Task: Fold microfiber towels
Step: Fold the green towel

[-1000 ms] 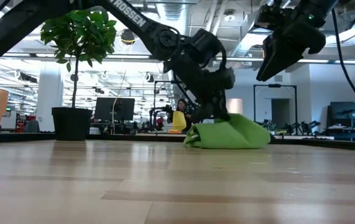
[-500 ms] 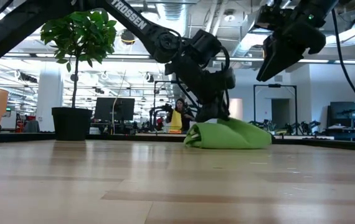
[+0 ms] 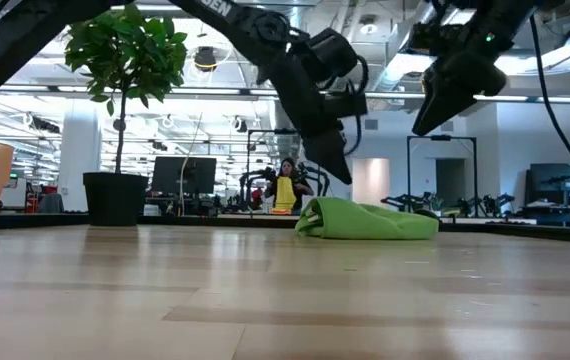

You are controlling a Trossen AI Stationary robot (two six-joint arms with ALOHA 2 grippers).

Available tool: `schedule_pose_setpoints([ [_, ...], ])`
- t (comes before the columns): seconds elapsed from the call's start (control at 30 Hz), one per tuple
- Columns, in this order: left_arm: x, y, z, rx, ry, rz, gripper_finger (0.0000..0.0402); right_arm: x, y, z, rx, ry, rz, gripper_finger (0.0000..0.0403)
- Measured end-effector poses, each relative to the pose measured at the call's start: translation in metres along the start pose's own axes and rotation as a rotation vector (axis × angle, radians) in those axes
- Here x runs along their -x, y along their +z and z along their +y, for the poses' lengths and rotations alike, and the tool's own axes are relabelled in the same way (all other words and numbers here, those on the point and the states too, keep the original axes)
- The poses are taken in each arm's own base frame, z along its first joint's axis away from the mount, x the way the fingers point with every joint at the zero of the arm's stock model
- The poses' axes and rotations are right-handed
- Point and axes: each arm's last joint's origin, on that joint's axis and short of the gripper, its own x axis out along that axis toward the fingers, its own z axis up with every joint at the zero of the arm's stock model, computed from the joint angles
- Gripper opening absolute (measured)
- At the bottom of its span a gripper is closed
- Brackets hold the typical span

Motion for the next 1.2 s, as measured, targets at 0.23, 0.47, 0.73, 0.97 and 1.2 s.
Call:
schedule_pose_setpoints([
  [0.23,0.026,-0.013,-0.023,0.119,-0.391,0.101,0.0112,-0.001,-0.007,-0.024,-0.026,-0.054,0.040,0.0182],
  [0.47,0.014,-0.028,-0.059,0.045,-0.288,0.225,0.0112,0.004,-0.009,-0.034,-0.029,-0.076,0.028,0.0182],
  [0.73,0.006,-0.027,-0.064,0.026,-0.065,0.210,0.0112,0.007,-0.011,-0.034,-0.020,-0.077,0.024,0.0182],
  [0.97,0.000,-0.030,-0.041,0.075,0.001,0.153,0.0112,0.007,-0.011,-0.034,-0.019,-0.076,0.027,0.0182],
  [1.2,-0.004,-0.031,-0.022,0.025,0.063,0.100,0.0112,0.007,-0.011,-0.034,-0.018,-0.075,0.029,0.0182],
])
